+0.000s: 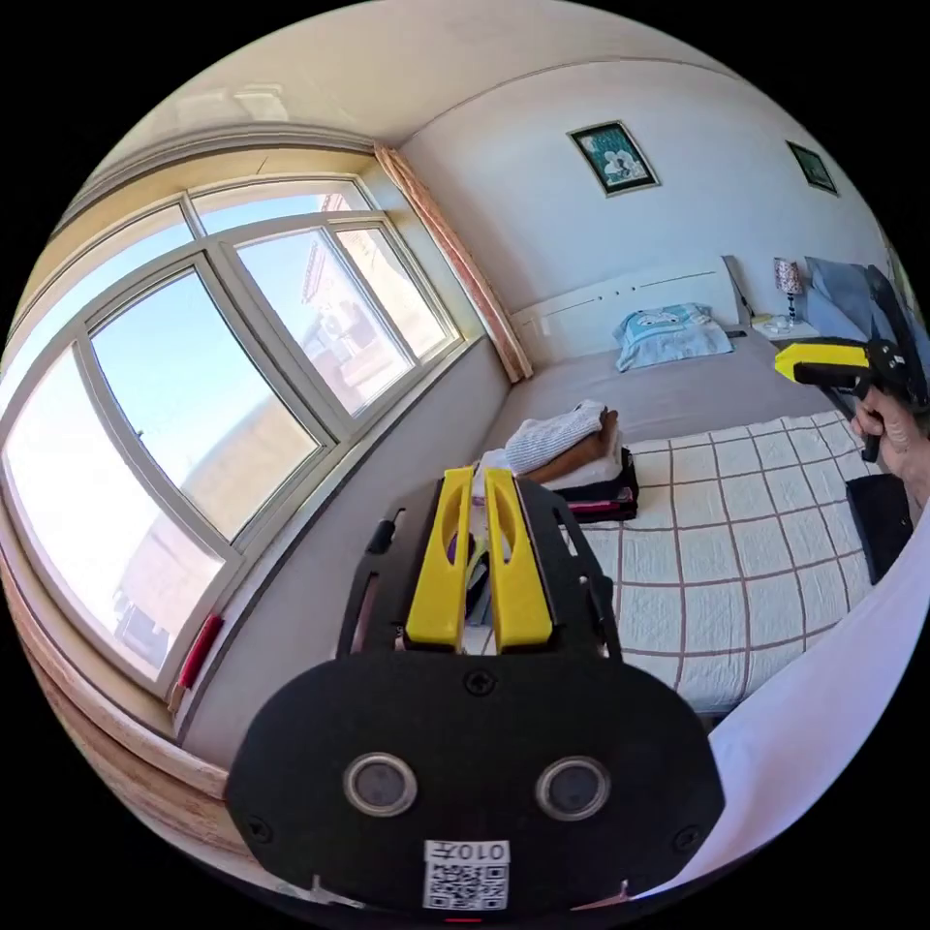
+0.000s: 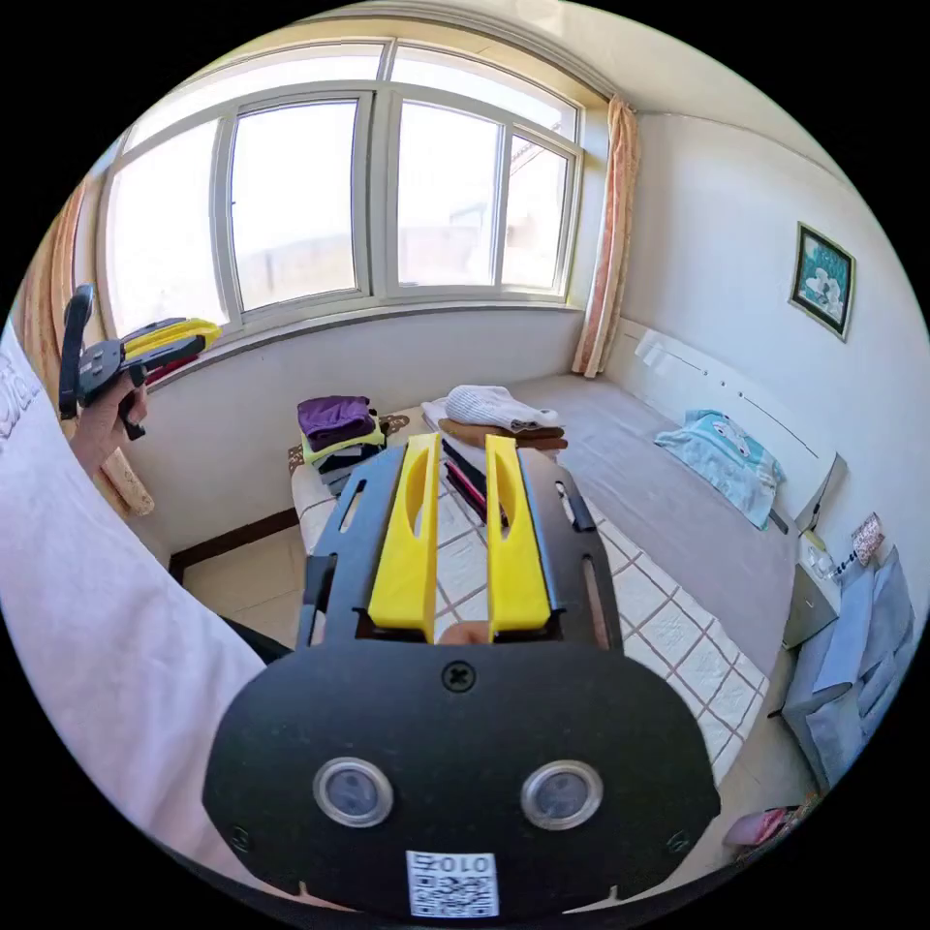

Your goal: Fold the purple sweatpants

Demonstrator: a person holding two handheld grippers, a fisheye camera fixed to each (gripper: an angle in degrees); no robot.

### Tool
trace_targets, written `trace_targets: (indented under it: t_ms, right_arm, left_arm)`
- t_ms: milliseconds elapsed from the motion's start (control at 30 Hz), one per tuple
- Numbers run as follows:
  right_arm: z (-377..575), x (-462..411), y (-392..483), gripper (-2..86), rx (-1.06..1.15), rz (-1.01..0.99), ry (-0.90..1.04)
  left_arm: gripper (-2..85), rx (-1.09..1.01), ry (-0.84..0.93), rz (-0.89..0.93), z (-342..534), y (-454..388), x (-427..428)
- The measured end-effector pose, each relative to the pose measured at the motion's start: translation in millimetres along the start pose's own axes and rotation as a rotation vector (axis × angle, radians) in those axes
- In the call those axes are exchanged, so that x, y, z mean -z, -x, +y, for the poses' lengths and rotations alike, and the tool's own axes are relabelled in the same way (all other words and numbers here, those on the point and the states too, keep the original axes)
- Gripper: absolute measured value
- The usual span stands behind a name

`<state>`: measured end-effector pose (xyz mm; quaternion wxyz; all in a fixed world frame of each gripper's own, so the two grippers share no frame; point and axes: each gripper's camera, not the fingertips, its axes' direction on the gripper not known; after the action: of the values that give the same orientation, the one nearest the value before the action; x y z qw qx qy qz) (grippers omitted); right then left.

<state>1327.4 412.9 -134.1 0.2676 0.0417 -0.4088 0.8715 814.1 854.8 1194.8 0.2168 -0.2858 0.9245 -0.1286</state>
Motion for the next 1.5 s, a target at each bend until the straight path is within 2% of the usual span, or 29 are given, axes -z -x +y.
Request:
trace_targets:
  t_ms: [200, 267, 333, 467, 633, 800, 1033, 1233, 1367, 1500]
  right_arm:
    - [-24.5, -5.6, 19.3, 10.7, 0.071, -0.13, -0.038]
    - [-42.9, -8.4, 33.7, 10.6, 0.143, -0.123, -0.046]
    - [-59.2, -13.6, 46.4, 9.9, 0.186, -0.076, -0.047]
    - [-103.9, -41.9, 70.6, 10.3, 0.194, 0.013, -0.075]
    - [-174.2, -100.1, 84.9, 16.1, 0.039, -0.166, -0.03]
    - [-228.2, -129.1, 105.1, 17.3, 0.025, -0.147, -0.006]
    - [-253.0, -123.2, 86.8, 16.8, -0.168, -0.013, -0.032]
    - [-258.9, -107.2, 77.7, 16.2, -0.232, 0.142, -0.042]
    - [-262.0, -103.0, 70.5, 15.5, -0.253, 0.164, -0.053]
    - [-257.5, -101.9, 63.7, 14.6, -0.284, 0.138, -0.073]
  left_arm:
    - [-0.2, 0.023, 0.032, -0.004, -43.8, -6.0, 0.5]
    - [-0.3, 0.021, -0.008, 0.043, -56.6, 3.1, -12.2]
    - [-0.2, 0.116, -0.083, 0.166, -66.7, 31.9, -43.0]
    - [0.1, 0.261, -0.084, 0.319, -79.5, 79.5, -130.4]
    - [3.3, 0.179, 0.036, 0.287, -112.2, 121.0, -272.6]
    - [8.1, 0.05, 0.221, 0.252, -137.8, 135.5, -405.1]
    - [14.6, -0.067, 0.516, 0.26, -182.4, 117.5, -588.3]
    - [14.6, -0.225, 0.617, 0.278, -215.8, 80.7, -670.5]
    - [13.2, -0.147, 0.665, 0.348, -231.8, 99.4, -701.8]
    - [10.9, 0.083, 0.642, 0.608, -233.3, 165.1, -727.6]
